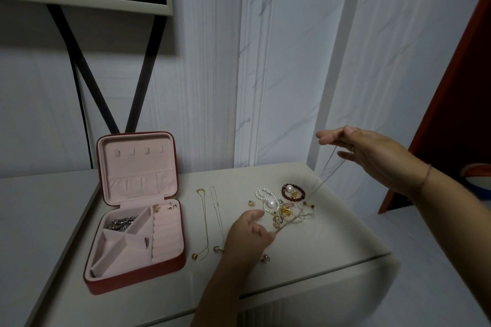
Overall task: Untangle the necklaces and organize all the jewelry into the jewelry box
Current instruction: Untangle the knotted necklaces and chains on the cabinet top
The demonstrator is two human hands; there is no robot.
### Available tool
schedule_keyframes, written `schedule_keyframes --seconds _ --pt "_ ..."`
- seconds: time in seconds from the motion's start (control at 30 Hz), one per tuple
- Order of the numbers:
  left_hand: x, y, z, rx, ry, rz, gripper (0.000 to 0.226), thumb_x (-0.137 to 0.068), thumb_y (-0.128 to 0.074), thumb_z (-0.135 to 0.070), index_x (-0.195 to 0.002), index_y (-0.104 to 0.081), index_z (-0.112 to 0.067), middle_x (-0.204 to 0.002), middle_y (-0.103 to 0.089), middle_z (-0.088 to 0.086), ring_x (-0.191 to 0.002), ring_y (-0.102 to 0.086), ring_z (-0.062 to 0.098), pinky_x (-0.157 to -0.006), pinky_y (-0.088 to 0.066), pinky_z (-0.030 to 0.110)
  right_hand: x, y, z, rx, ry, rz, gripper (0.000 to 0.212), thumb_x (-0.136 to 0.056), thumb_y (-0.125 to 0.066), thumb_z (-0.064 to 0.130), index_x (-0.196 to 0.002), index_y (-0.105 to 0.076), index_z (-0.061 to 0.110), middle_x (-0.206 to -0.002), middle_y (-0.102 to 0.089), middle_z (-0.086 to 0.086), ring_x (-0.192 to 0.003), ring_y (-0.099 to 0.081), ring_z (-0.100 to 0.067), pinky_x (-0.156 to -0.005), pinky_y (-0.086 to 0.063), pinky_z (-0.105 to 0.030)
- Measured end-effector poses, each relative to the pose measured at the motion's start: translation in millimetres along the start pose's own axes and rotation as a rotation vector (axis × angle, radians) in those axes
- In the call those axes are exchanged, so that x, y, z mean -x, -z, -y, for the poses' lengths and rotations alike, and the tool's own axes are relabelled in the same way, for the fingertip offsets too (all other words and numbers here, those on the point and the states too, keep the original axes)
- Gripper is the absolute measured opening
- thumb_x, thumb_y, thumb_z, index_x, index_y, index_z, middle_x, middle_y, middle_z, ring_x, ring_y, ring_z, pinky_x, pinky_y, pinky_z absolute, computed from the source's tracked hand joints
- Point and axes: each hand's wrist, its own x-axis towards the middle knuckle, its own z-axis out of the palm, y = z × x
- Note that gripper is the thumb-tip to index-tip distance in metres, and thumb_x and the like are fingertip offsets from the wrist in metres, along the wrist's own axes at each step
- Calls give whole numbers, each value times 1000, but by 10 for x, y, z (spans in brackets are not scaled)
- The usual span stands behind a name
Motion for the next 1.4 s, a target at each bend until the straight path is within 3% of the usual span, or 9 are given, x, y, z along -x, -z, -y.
schedule_keyframes --seconds 0.23,0.43,0.57,0.67,0.73,0.83,1.07,1.23,1.4 --pt "23 1 31 -165 -68 39 24 -84 -67 -7 -107 -68 -12 -82 -63 -2 -74 -58 4 -61 -47 7 -21 29 23 9 -9 19 47 -102 -26 36 -112 -67 16 -128 -61 12 -122 -52 -2 -108 -34 -33" --pt "17 11 -41 -161 -112 42 24 -93 -51 -9 -109 -66 -18 -98 -65 -8 -93 -61 5 -77 -49 14 30 -190 -126 63 -92 115 43 -102 -31 32 -112 -66 8 -116 -68 5 -112 -61 -8 -100 -40 -29" --pt "8 92 -37 -198 -79 105 30 -90 -50 4 -109 -65 -13 -99 -67 0 -92 -63 13 -74 -50 12 97 -483 -376 165 -193 170 40 -101 -38 26 -95 -69 2 -98 -72 -6 -88 -64 -11 -77 -45 -13" --pt "10 165 -32 -325 -119 104 34 -86 -57 5 -112 -67 -15 -99 -65 -6 -88 -58 2 -72 -45 5 158 -719 -579 237 -196 235 35 -100 -44 16 -81 -67 -3 -76 -67 -6 -71 -61 -11 -72 -49 -17" --pt "19 209 -23 -477 -164 61 34 -82 -66 -3 -109 -68 -23 -93 -55 -15 -90 -52 2 -78 -44 10 195 -850 -679 399 -190 264 31 -97 -50 16 -74 -65 2 -68 -63 1 -66 -57 -9 -71 -46 -21" --pt "37 267 -23 -702 -196 11 22 -76 -77 -26 -96 -69 -33 -102 -51 -11 -104 -45 11 -93 -41 31 260 -1005 -805 584 -195 253 26 -93 -55 21 -69 -58 12 -65 -57 11 -61 -52 2 -60 -40 -14" --pt "79 300 -13 -843 -163 91 30 -73 -74 -52 -97 -68 -35 -107 -50 -9 -109 -41 12 -90 -29 32 391 -1172 -977 738 -217 154 12 -85 -60 23 -73 -61 20 -76 -64 7 -77 -58 -12 -75 -49 -28" --pt "102 215 -47 -901 -201 136 28 -75 -71 -51 -98 -71 -34 -96 -48 -10 -106 -42 12 -86 -28 32 430 -1202 -996 800 -243 35 16 -84 -63 27 -73 -52 32 -83 -55 12 -86 -54 -13 -84 -45 -32" --pt "103 163 -12 -826 -198 138 19 -82 -68 -43 -95 -73 -28 -96 -67 -9 -104 -50 13 -94 -30 33 475 -1305 -988 683 -184 -62 17 -82 -64 28 -71 -51 32 -87 -52 10 -86 -52 -14 -82 -44 -32"
